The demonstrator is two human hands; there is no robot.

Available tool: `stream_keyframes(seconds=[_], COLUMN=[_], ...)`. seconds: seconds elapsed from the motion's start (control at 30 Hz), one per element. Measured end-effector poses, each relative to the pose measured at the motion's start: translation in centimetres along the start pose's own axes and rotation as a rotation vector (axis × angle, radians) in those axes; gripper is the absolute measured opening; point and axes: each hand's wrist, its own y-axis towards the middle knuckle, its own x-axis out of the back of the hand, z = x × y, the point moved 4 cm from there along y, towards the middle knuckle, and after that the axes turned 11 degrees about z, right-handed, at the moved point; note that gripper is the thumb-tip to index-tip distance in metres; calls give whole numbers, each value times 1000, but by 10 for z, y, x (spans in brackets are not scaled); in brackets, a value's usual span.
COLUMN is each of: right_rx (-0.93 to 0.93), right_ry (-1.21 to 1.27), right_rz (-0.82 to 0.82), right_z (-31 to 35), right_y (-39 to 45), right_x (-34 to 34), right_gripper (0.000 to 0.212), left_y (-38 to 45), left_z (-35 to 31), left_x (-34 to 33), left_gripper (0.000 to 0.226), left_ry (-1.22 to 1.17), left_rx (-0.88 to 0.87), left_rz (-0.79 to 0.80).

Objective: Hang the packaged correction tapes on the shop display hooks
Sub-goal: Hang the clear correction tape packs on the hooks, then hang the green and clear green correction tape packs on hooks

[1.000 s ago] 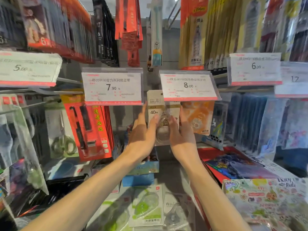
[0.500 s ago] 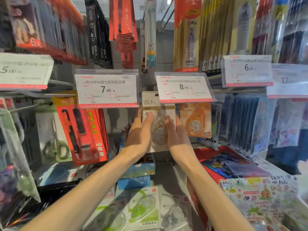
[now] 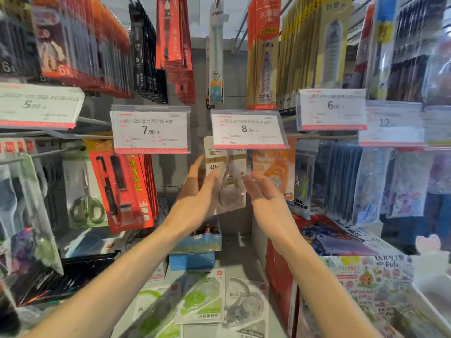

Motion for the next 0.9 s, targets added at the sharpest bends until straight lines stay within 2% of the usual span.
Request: stream_keyframes(seconds=[0.03, 0.07, 0.17, 0.3, 0.37, 0.63, 0.9], right_rx=[10, -3, 1, 26, 35, -8, -101], right_ry=[-14, -15, 20, 60, 100, 107, -29], right_rz=[11, 9, 15, 26, 42, 107, 3], right_z=[-1, -2, -8, -12, -12, -13, -17], right_y=[-3, -8, -24, -47, -57, -95, -127], right_x=[4, 9, 20, 28, 29, 15, -34], right_gripper=[59, 62, 21, 8, 9, 9, 11], left_y=[-5, -11, -31, -67, -90, -167, -196], left_z=[-2, -4, -5, -5, -5, 3, 36], left_x=[2, 4, 12, 21, 23, 46, 98], left_gripper=[57, 54, 48, 31, 23, 15, 13], left_ry=[6, 21, 49, 8, -34, -153, -249], left_rx=[-2, -4, -17, 25, 27, 2, 24], left_rz=[-22, -49, -138, -186, -212, -271, -135])
